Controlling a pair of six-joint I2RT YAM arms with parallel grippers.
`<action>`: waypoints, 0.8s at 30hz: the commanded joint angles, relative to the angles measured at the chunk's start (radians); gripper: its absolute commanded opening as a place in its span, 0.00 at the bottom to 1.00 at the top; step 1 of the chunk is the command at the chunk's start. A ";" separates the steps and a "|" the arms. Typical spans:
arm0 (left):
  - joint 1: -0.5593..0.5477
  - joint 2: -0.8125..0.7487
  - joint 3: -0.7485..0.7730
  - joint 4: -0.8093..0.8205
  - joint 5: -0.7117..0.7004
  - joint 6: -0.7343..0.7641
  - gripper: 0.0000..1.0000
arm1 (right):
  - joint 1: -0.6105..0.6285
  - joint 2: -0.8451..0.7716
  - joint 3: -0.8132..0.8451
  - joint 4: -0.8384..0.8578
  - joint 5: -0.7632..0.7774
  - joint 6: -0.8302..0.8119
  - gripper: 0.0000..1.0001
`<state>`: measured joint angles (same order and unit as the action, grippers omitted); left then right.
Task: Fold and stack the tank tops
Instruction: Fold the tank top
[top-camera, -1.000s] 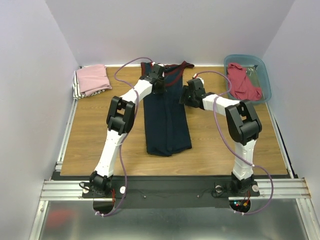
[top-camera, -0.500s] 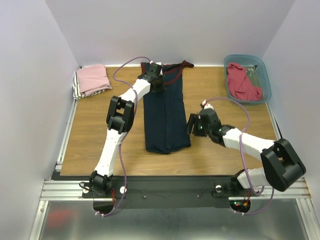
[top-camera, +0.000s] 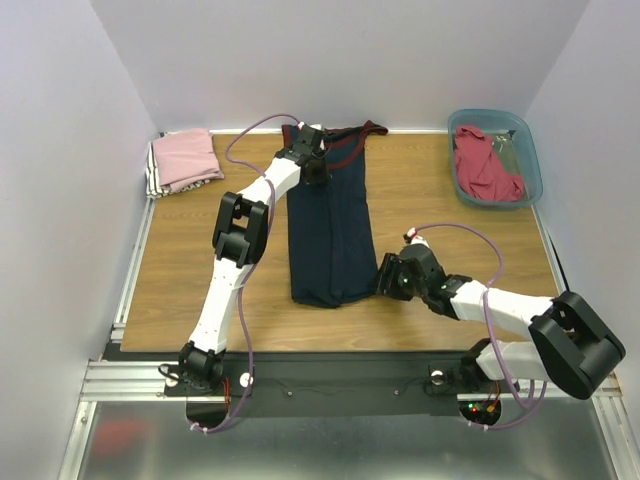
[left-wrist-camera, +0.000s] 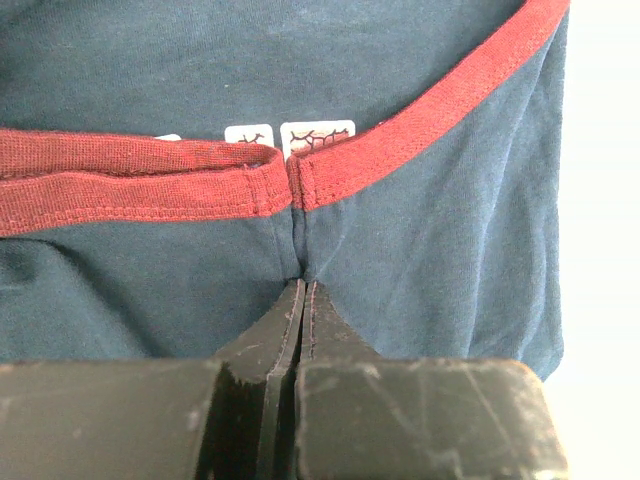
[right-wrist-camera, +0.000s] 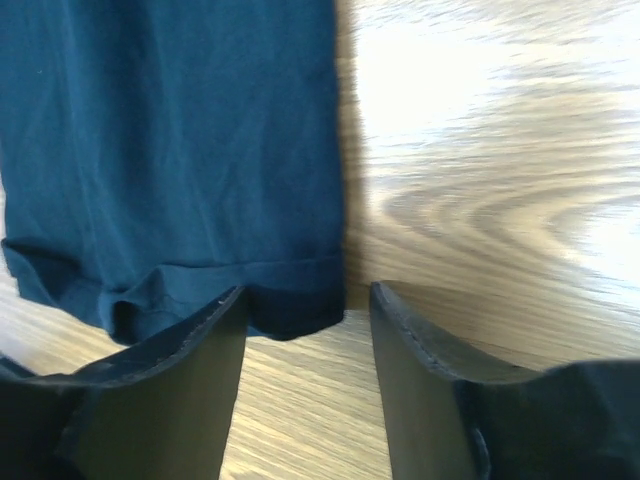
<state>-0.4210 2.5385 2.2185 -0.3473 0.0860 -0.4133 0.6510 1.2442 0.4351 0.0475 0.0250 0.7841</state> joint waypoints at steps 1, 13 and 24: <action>0.014 -0.011 -0.003 0.022 -0.023 -0.004 0.04 | 0.032 0.030 -0.013 0.095 -0.020 0.055 0.53; 0.027 0.008 0.007 0.024 -0.019 -0.002 0.04 | 0.039 -0.170 -0.039 -0.131 0.067 0.116 0.00; 0.030 -0.021 -0.006 0.068 0.053 0.001 0.10 | 0.041 -0.275 -0.072 -0.190 0.066 0.132 0.36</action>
<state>-0.4061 2.5404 2.2181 -0.3325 0.1112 -0.4236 0.6823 0.9863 0.3725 -0.1040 0.0715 0.9115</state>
